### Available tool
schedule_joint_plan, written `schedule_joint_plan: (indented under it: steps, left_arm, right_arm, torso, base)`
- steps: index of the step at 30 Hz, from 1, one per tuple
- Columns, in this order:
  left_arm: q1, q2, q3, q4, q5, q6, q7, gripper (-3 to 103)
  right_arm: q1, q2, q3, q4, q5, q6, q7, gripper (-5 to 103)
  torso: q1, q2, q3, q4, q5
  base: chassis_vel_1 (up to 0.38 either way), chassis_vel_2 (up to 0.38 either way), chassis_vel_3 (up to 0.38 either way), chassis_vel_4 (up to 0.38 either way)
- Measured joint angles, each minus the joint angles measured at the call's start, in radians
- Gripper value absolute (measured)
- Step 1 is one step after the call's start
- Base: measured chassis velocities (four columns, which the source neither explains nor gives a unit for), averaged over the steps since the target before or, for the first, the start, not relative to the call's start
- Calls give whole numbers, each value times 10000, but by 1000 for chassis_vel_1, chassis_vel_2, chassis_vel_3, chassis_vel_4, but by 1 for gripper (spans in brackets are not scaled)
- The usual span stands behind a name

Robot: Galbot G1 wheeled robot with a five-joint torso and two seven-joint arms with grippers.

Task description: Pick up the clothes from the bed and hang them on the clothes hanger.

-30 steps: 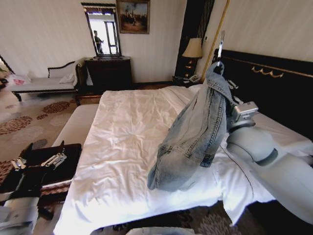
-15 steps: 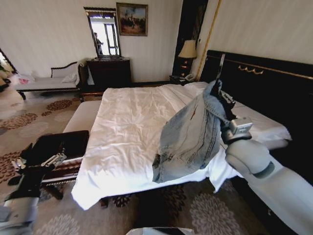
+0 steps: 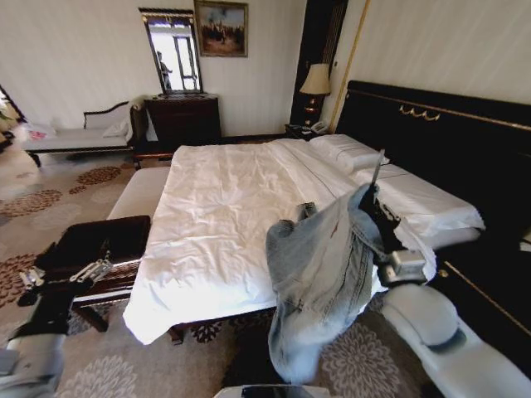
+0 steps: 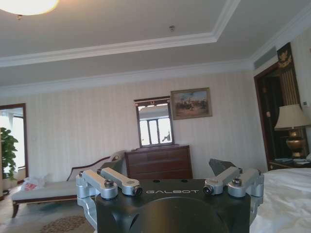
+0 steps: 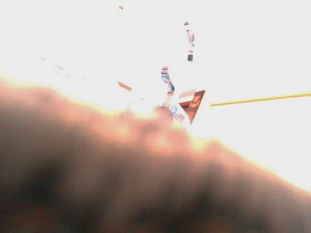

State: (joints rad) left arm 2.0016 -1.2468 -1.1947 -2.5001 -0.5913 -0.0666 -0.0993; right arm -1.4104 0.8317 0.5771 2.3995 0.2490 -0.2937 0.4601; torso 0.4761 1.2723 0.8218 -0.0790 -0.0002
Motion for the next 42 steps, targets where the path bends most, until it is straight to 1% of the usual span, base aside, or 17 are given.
schedule_joint_plan:
  steps: [1, 3, 9, 11, 16, 17, 19, 21, 26, 27, 34, 36, 38, 42]
  left_arm:
    - [0, -1, 0, 0, 0, 0, 1, 100]
    - [1, -2, 0, 0, 0, 0, 1, 100]
    - [2, -3, 0, 0, -1, 0, 0, 100]
    - [2, -3, 0, 0, 0, 0, 1, 100]
    - [2, -3, 0, 0, -1, 0, 1, 100]
    - [2, -3, 0, 0, -1, 0, 1, 100]
    - [2, -3, 0, 0, 0, -1, 0, 100]
    - [2, -3, 0, 0, -1, 0, 1, 100]
    - [3, -2, -1, 0, 0, -1, 1, 100]
    - [3, -2, -1, 0, 0, -1, 1, 100]
    - [2, -3, 0, 0, -1, -1, 1, 100]
    - [2, -3, 0, 0, -1, -1, 0, 100]
    - [2, -2, -1, 0, -1, -1, 1, 100]
    - [2, -3, -1, 0, -1, -1, 1, 100]
  right_arm:
    - [-218, 168, 105, 41, -135, 65, -53, 20]
    - [-308, 244, 300, 90, -169, 111, -92, 20]
    - [-87, 8, 1005, 365, 62, 113, -51, 20]
    - [-64, -26, 1094, 398, 111, 96, -37, 20]
    - [18, -251, 1777, 646, 711, -108, 72, 20]
    - [18, -251, 1777, 646, 711, -108, 72, 20]
    - [50, -374, 2174, 829, 1132, -219, 145, 20]
    - [52, -395, 2264, 866, 1199, -237, 151, 20]
    - [-38, -532, 3148, 1034, 1795, -487, 183, 20]
    - [-38, -532, 3148, 1034, 1795, -487, 183, 20]
    - [-540, -447, 4288, 1034, 1911, -899, 159, 20]
    - [-694, -389, 4639, 1031, 1914, -950, 161, 20]
    - [-745, -370, 4737, 1030, 1916, -960, 162, 20]
    - [-1124, -134, 5321, 1025, 1924, -1008, 168, 20]
  torso:
    - [-8, 1, -2, 1, 3]
    - [-22, 7, -6, 3, 3]
    - [-27, 11, -9, 5, -1]
    - [-24, 11, -7, 5, -1]
    - [-11, 6, -3, 3, 3]
    - [-11, 6, -3, 3, 3]
    - [-14, 7, -4, 3, 2]
    - [-15, 7, -5, 3, 2]
    - [-21, 8, -6, 1, 1]
    - [-21, 8, -6, 1, 1]
    - [-16, 7, -5, 2, 3]
    - [-18, 8, -6, 2, 1]
    - [-17, 8, -6, 2, 1]
    - [-19, 8, -6, 3, 1]
  base:
    - [0, 0, 0, 0]
    - [-23, -51, -52, -36]
    - [-35, -67, -70, -36]
    - [-58, -71, -81, -76]
    - [-94, -90, -80, -100]
    - [-108, -95, -92, -119]
    - [-115, -110, -107, -129]
    - [-114, -122, -123, -129]
    - [-122, -138, -146, -119]
    - [-123, -130, -134, -117]
    - [-141, -112, -108, -136]
    - [-118, -115, -143, -125]
    - [-116, -116, -142, -125]
    - [-121, -135, -127, -128]
